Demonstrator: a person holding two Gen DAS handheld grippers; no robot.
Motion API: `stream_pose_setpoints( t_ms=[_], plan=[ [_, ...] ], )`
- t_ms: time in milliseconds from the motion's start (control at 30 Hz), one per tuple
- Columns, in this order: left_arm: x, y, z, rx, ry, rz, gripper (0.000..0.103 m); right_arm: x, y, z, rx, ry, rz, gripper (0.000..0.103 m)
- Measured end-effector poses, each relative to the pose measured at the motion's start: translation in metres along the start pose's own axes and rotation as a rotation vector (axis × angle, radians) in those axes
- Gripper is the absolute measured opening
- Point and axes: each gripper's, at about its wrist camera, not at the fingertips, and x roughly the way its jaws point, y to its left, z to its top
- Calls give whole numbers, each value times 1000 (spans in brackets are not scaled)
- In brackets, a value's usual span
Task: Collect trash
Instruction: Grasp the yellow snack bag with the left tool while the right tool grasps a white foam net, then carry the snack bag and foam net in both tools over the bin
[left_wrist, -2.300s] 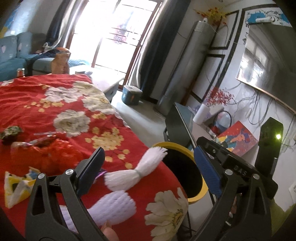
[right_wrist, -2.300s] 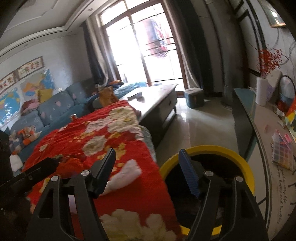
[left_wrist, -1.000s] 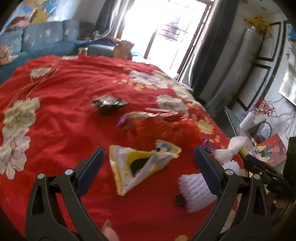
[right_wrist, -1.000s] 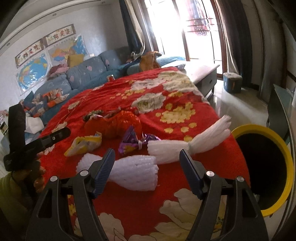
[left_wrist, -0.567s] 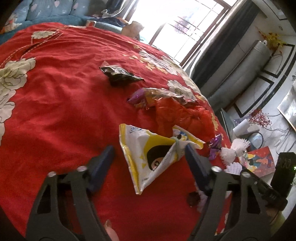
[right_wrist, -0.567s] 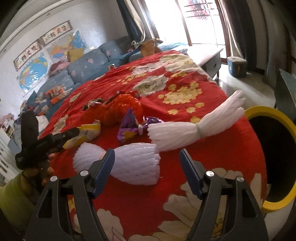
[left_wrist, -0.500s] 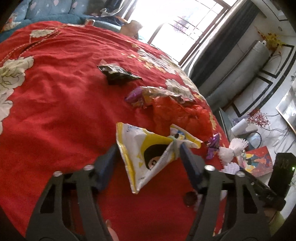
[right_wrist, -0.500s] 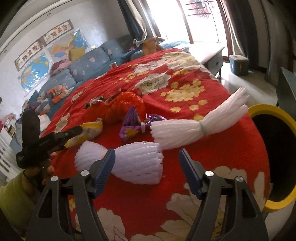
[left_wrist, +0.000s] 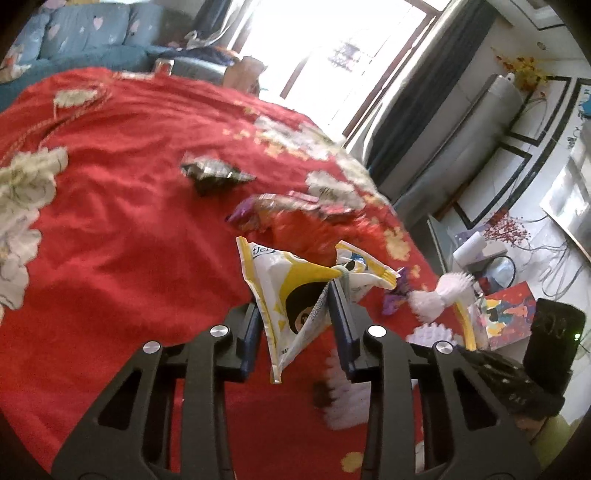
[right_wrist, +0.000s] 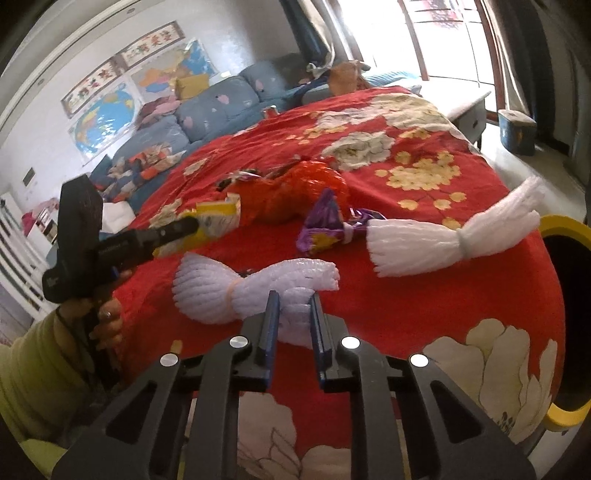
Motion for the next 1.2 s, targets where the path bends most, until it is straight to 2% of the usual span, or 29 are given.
stream_pose_setpoints(
  t_ms=[200,400,967,1200],
  plan=[
    [-19,-17,8,46,-59,-6,26,-10,9,5,-29,-34,-2,13],
    [-31,-30,13,68,-99,-12,26,-31,4,14,-19,-112,-29,13],
    [-39,-83,18,154,-148,-77,26,-69,-36,38,61,-260,-146,13],
    [-30,-108,17,191,-140,-112,26,-87,-55,42,107,-318,-201,13]
  ],
)
